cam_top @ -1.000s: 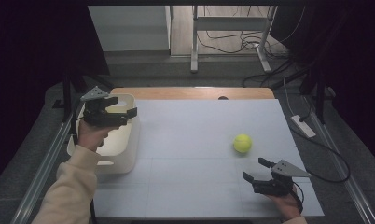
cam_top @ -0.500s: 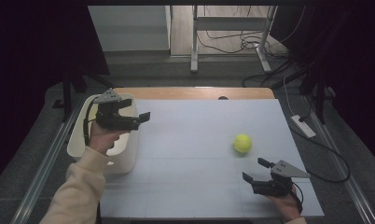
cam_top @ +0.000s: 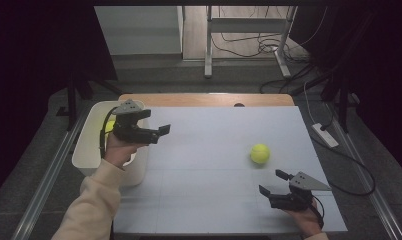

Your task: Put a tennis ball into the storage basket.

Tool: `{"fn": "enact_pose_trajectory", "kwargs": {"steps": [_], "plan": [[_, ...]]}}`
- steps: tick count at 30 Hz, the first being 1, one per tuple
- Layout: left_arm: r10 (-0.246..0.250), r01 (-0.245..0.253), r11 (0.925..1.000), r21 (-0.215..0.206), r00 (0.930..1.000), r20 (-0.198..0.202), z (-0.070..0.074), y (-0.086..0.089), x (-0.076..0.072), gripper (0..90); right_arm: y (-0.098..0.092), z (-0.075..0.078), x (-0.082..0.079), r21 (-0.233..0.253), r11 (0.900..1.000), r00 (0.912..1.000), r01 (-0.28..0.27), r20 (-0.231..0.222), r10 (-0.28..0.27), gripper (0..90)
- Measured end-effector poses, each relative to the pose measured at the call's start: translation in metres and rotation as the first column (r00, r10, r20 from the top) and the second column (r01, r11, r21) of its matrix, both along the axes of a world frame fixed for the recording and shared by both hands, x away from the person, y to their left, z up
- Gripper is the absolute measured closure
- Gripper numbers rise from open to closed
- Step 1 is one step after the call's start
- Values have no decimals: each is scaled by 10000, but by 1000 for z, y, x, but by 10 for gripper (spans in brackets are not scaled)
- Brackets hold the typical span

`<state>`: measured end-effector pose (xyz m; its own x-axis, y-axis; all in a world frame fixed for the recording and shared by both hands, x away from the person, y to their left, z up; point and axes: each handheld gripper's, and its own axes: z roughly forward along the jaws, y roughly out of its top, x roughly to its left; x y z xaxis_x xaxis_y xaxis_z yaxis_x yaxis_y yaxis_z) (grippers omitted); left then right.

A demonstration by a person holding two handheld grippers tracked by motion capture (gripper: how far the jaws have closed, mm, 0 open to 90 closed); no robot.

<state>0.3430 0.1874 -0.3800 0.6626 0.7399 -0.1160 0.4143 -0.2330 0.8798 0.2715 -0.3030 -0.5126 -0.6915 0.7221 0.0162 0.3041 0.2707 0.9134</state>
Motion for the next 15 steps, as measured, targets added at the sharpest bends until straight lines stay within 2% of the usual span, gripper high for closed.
{"fn": "enact_pose_trajectory", "kwargs": {"steps": [3,15], "plan": [[-92,94,9999,-97,9998,201,-1,-5,-2,79,1,0,0,-33,10000,10000,-26,-4,25,135],[-641,642,9979,-31,9977,222,2,-27,-2,78,1,1,1,53,10000,10000,-47,12,47,135]]}}
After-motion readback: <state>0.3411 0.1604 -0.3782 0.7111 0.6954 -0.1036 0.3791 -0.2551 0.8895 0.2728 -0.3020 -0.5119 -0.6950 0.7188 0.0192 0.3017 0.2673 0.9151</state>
